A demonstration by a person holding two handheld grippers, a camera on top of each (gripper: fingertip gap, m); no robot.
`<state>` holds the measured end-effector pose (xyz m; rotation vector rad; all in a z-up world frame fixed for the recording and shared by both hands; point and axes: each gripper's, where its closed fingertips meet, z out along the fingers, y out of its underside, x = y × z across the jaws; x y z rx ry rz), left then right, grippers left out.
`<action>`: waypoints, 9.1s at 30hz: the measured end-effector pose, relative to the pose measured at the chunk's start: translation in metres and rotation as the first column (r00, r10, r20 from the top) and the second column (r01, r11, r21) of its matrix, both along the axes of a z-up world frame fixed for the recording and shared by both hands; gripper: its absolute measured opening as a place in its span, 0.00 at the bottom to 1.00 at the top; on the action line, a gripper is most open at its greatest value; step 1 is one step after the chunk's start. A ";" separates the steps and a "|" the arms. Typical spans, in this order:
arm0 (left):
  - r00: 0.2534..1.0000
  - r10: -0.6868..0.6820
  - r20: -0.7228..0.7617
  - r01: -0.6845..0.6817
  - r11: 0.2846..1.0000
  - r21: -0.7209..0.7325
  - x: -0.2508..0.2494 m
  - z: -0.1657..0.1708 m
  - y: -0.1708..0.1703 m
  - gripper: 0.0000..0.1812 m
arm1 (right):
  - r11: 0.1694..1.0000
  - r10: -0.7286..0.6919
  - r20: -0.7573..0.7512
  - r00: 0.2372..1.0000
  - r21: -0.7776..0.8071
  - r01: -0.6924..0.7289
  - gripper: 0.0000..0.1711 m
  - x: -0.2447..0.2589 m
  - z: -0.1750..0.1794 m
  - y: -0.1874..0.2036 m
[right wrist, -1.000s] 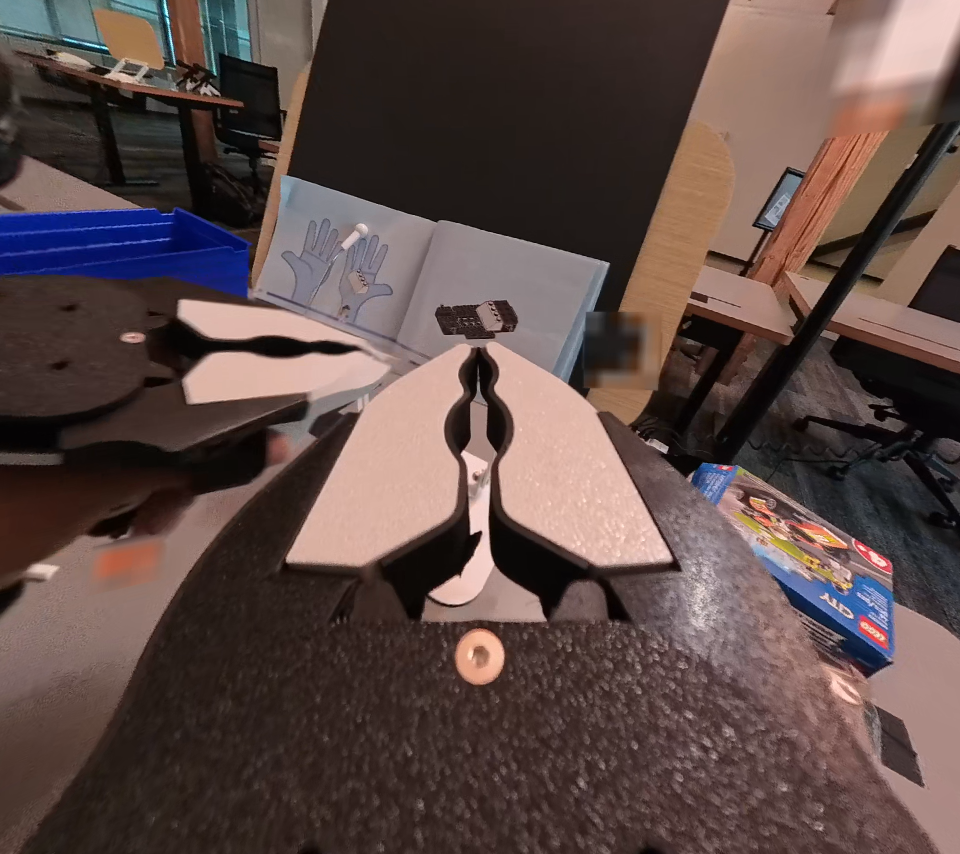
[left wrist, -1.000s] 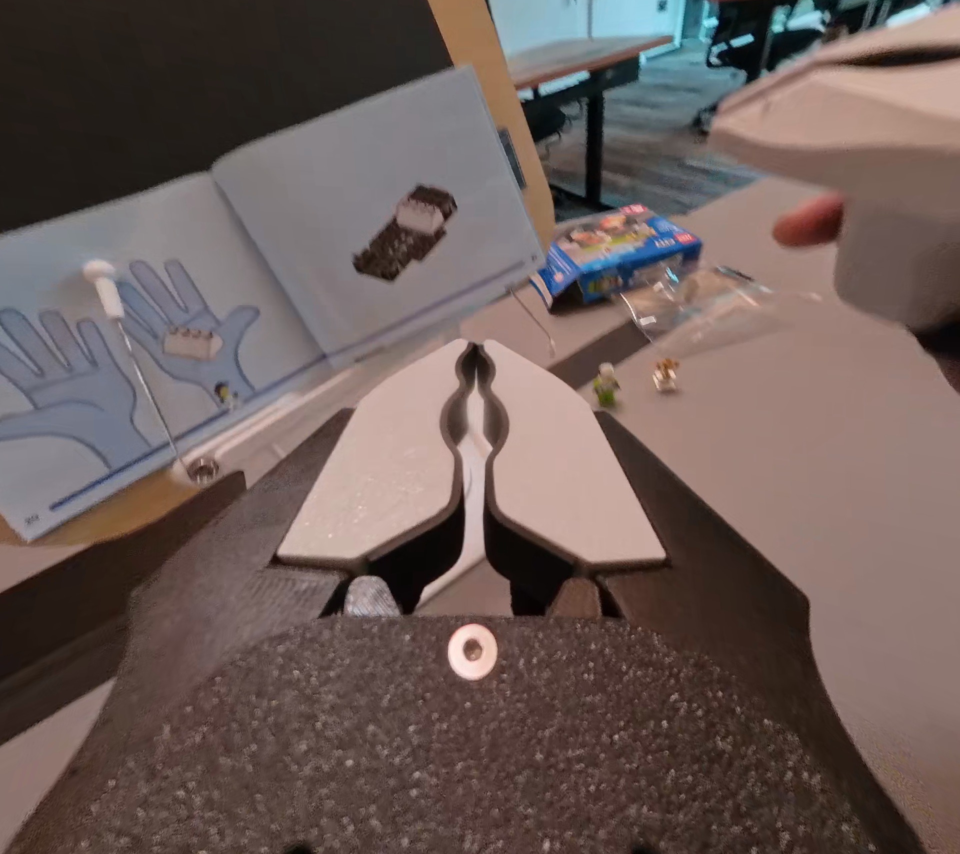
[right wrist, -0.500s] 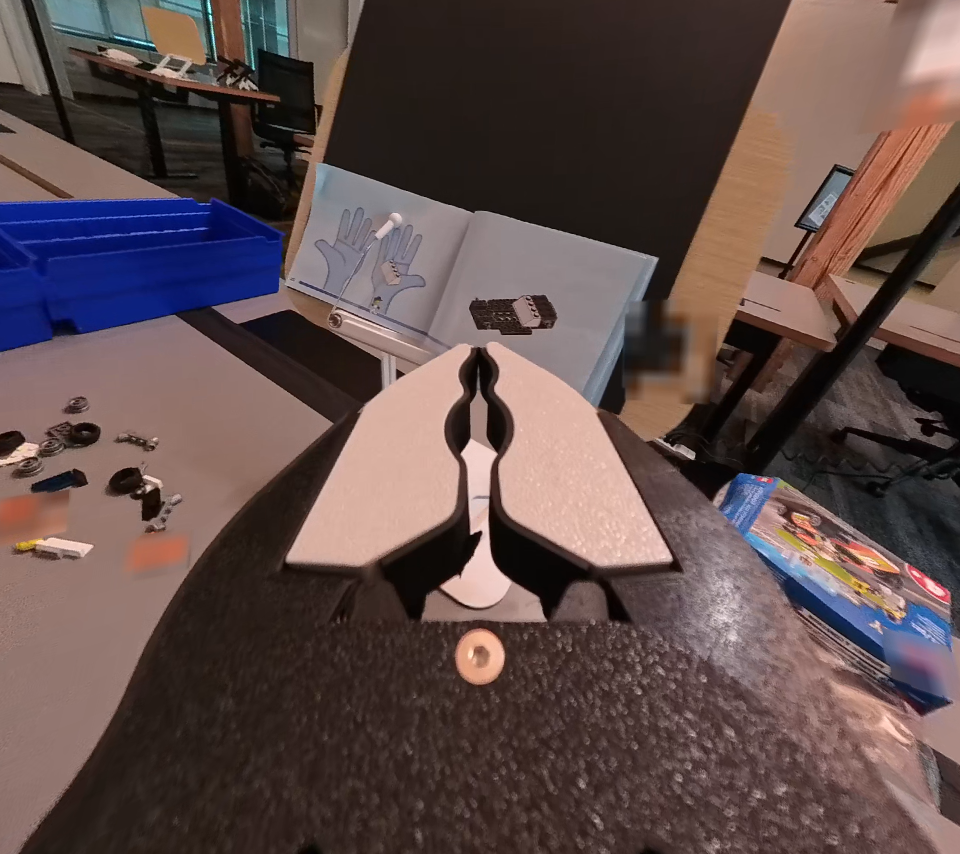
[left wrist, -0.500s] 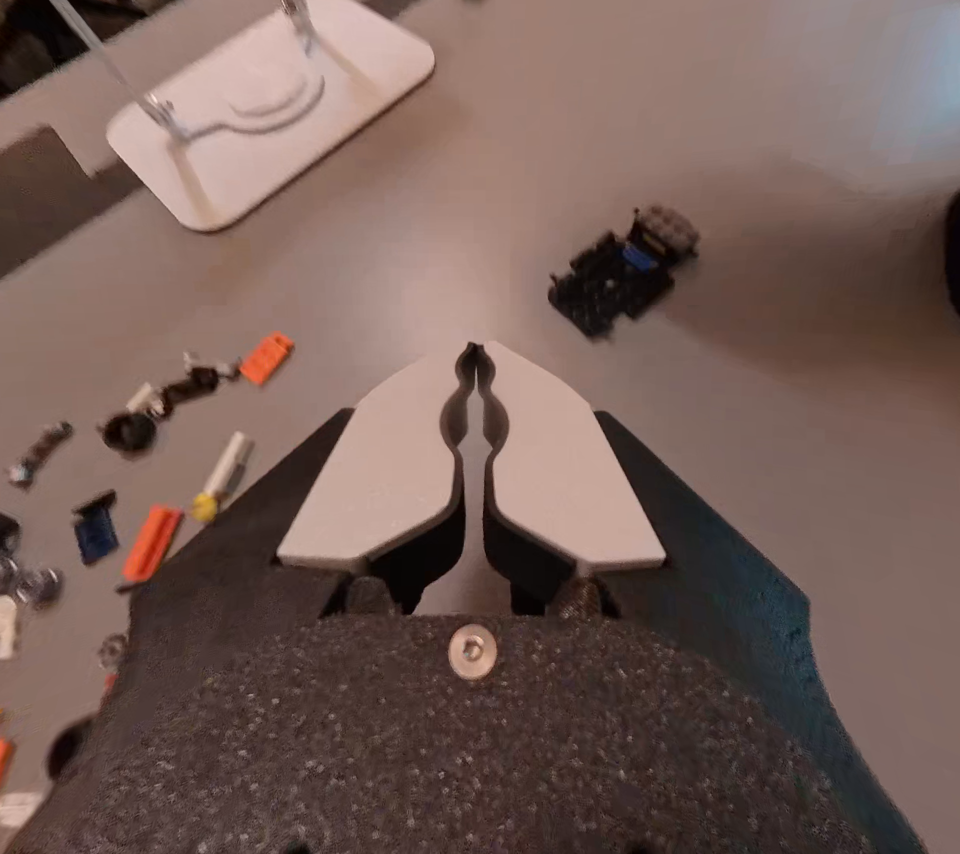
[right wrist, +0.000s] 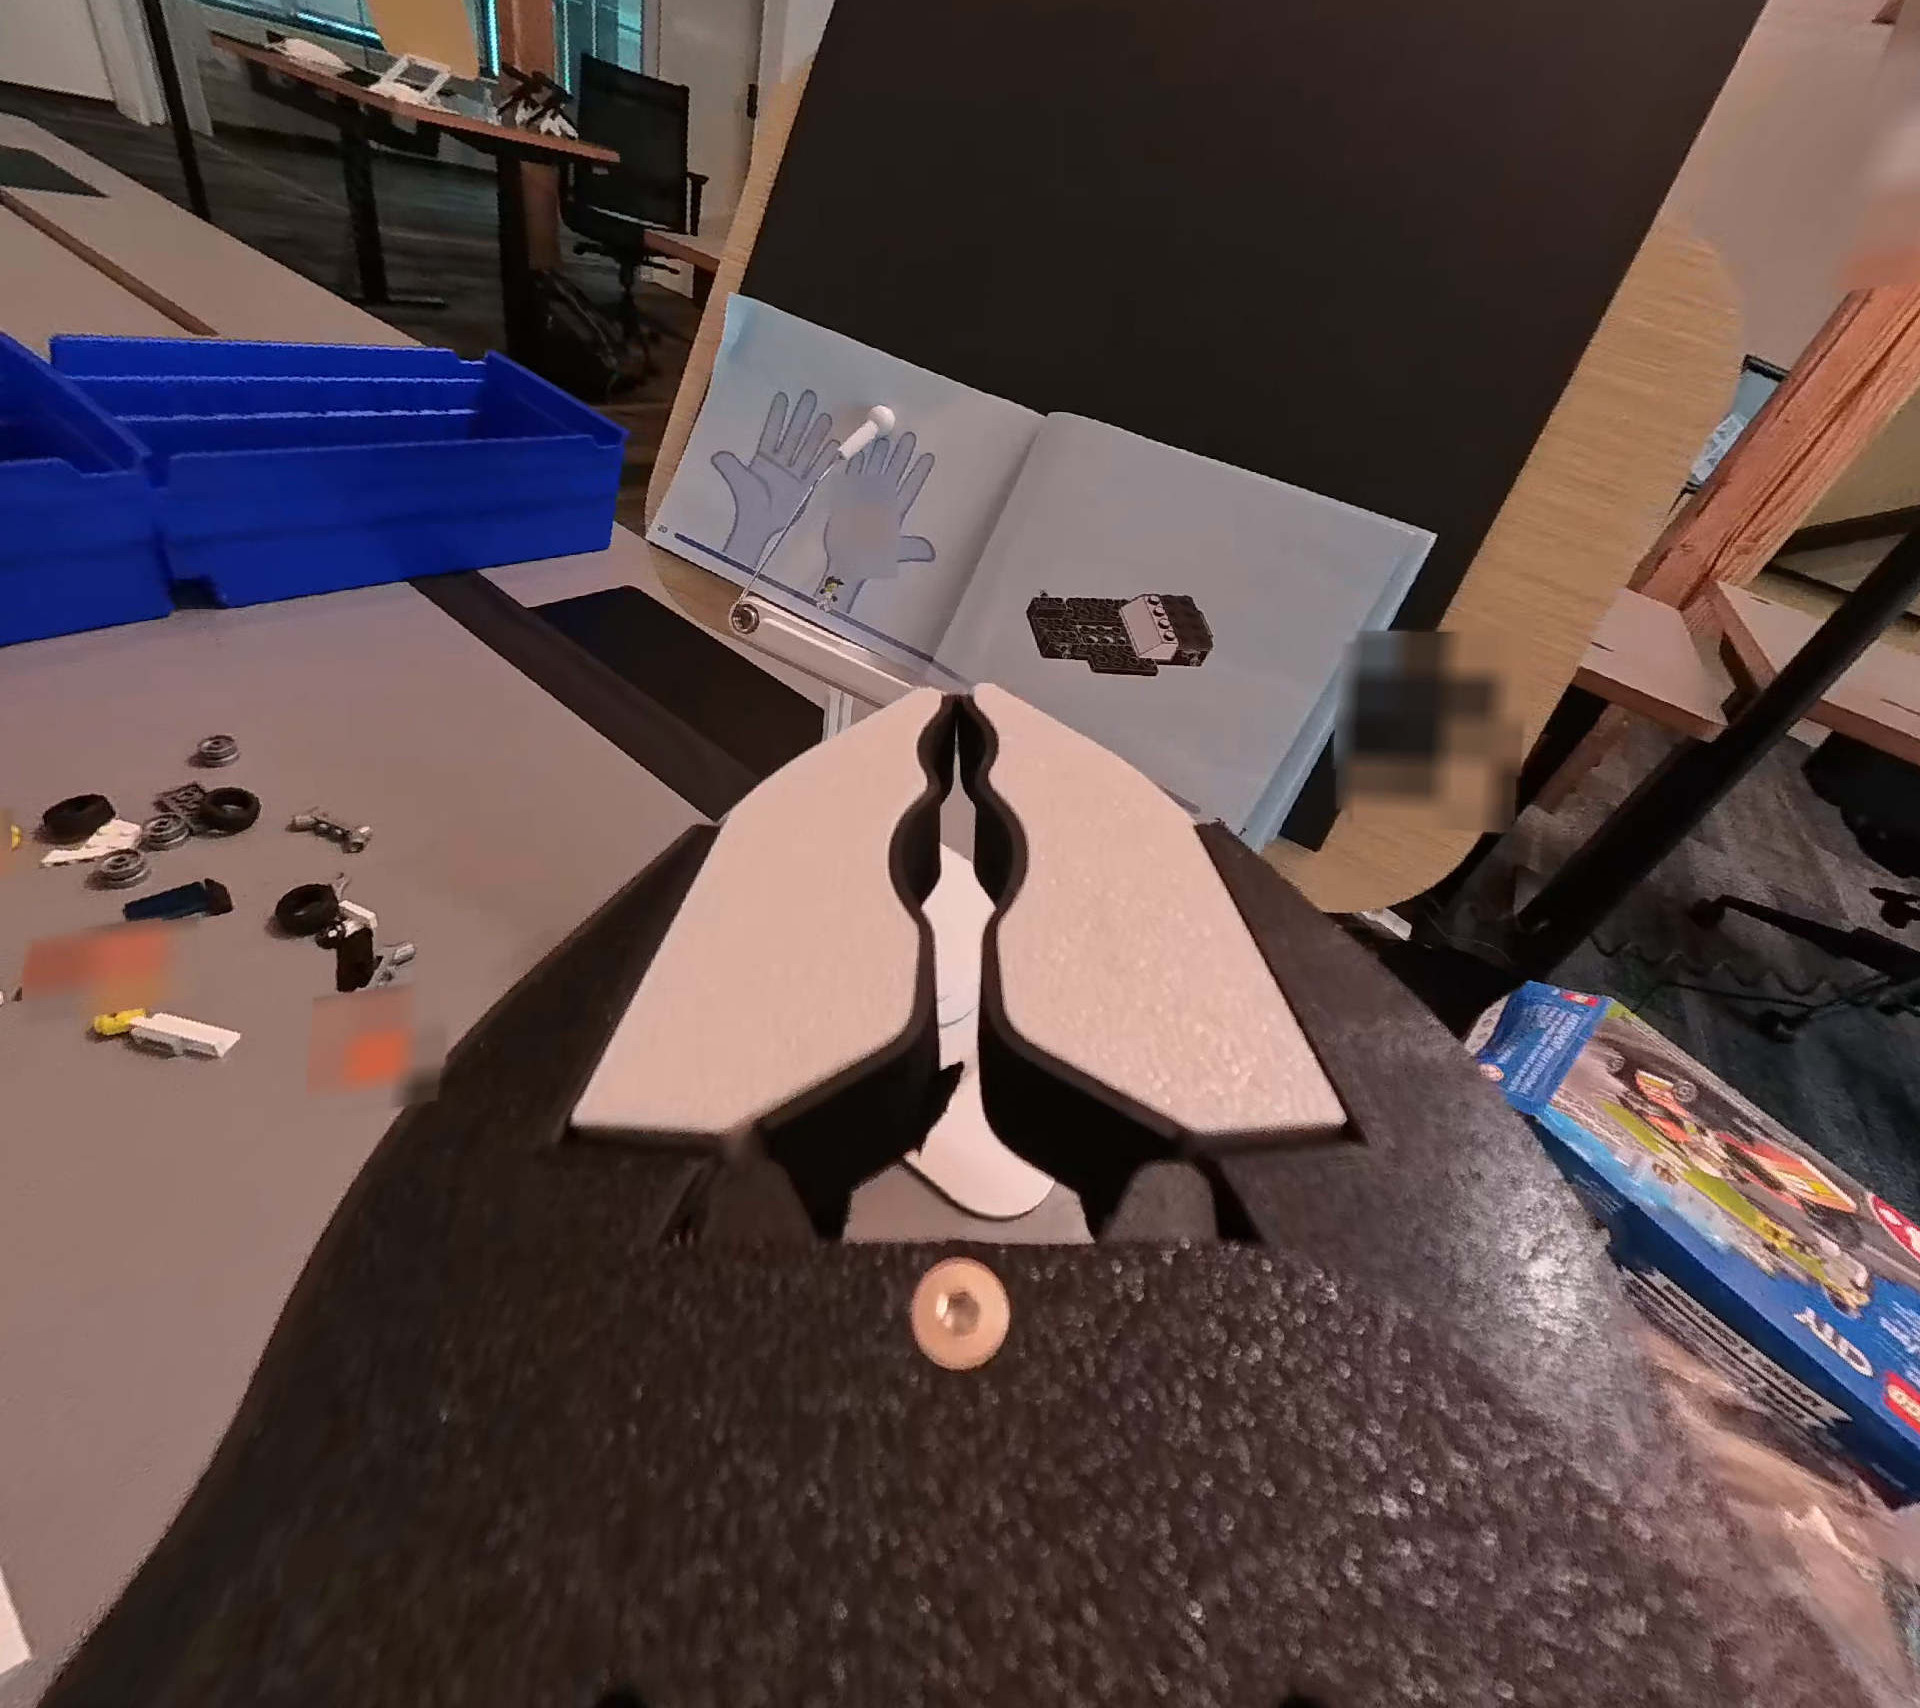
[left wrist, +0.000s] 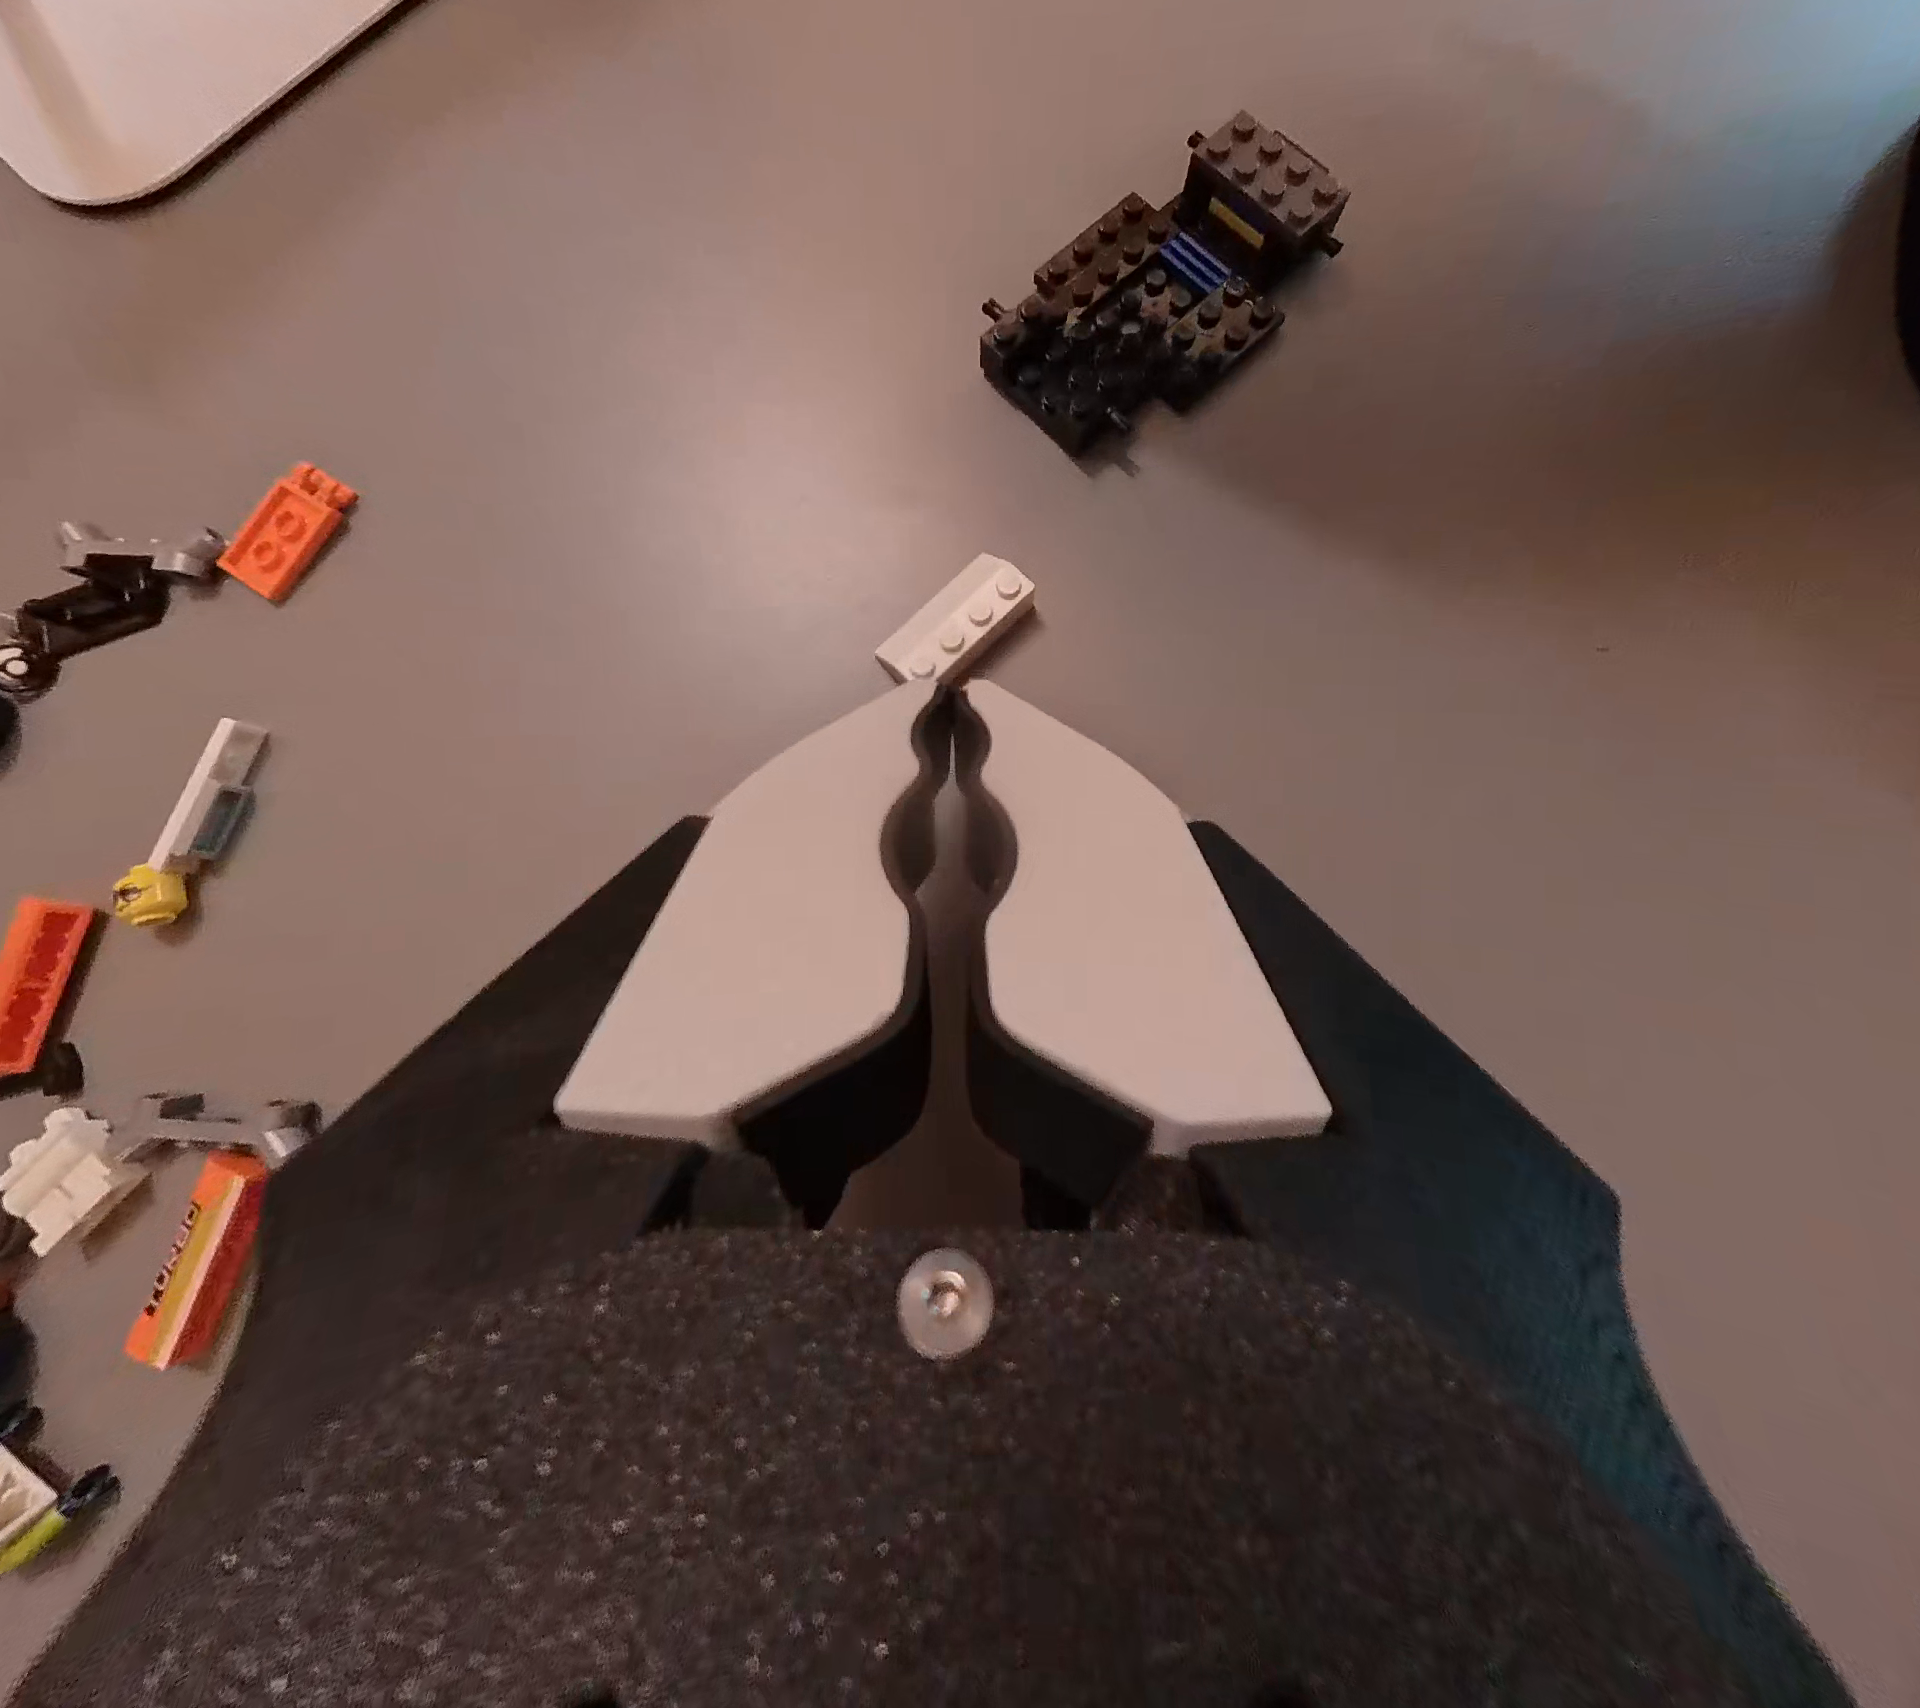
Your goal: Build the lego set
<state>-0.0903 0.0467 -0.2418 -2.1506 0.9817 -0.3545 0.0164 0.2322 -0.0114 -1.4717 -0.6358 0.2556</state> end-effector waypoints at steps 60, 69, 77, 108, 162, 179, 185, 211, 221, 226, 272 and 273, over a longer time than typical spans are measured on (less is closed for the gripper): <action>0.906 -0.424 0.015 0.420 0.893 -0.163 0.020 -0.013 0.004 0.15 | 0.744 0.585 0.379 0.717 -0.603 -0.288 0.18 -0.062 -0.224 -0.147; 0.951 -0.307 0.017 0.308 0.950 -0.059 -0.002 -0.003 0.026 0.10 | 0.577 0.785 0.395 0.477 -0.746 -0.332 0.22 -0.090 -0.239 -0.145; 0.965 -0.252 0.068 0.255 0.966 -0.040 -0.005 -0.003 0.036 0.09 | 0.554 0.808 0.418 0.414 -0.777 -0.297 0.20 -0.092 -0.249 -0.145; 0.937 -0.325 0.127 0.315 0.944 0.095 0.028 0.000 0.031 0.16 | 0.589 0.722 0.400 0.564 -0.784 -0.198 0.20 0.003 -0.232 -0.156; 0.925 -0.375 0.063 0.366 0.923 0.114 0.038 -0.007 0.025 0.19 | 0.625 0.726 0.405 0.555 -0.725 -0.289 0.25 0.016 -0.244 -0.155; 0.921 -0.386 0.054 0.379 0.919 0.106 0.038 -0.010 0.023 0.19 | 0.622 0.747 0.415 0.519 -0.712 -0.326 0.27 0.009 -0.234 -0.158; 0.921 -0.386 0.046 0.380 0.919 0.110 0.037 -0.010 0.023 0.19 | 0.600 0.777 0.436 0.454 -0.732 -0.323 0.26 0.001 -0.241 -0.156; 0.919 -0.391 0.036 0.386 0.916 0.107 0.036 -0.012 0.022 0.18 | 0.592 0.765 0.404 0.501 -0.747 -0.302 0.37 0.023 -0.238 -0.153; 0.920 -0.391 0.036 0.386 0.917 0.105 0.036 -0.012 0.021 0.18 | 0.574 0.763 0.336 0.552 -0.745 -0.340 0.48 0.019 -0.252 -0.152; 0.918 -0.394 0.040 0.388 0.916 0.102 0.036 -0.011 0.021 0.18 | 0.545 0.784 0.307 0.540 -0.757 -0.361 0.42 0.017 -0.252 -0.154; 0.674 0.146 0.724 0.476 0.664 -0.577 0.069 0.043 -0.007 0.16 | 0.617 0.744 0.100 0.661 -0.484 -0.621 0.27 -0.001 -0.195 -0.186; 0.665 0.161 0.729 0.485 0.649 -0.586 0.071 0.044 -0.010 0.15 | 0.617 0.746 0.101 0.659 -0.479 -0.625 0.27 -0.003 -0.194 -0.187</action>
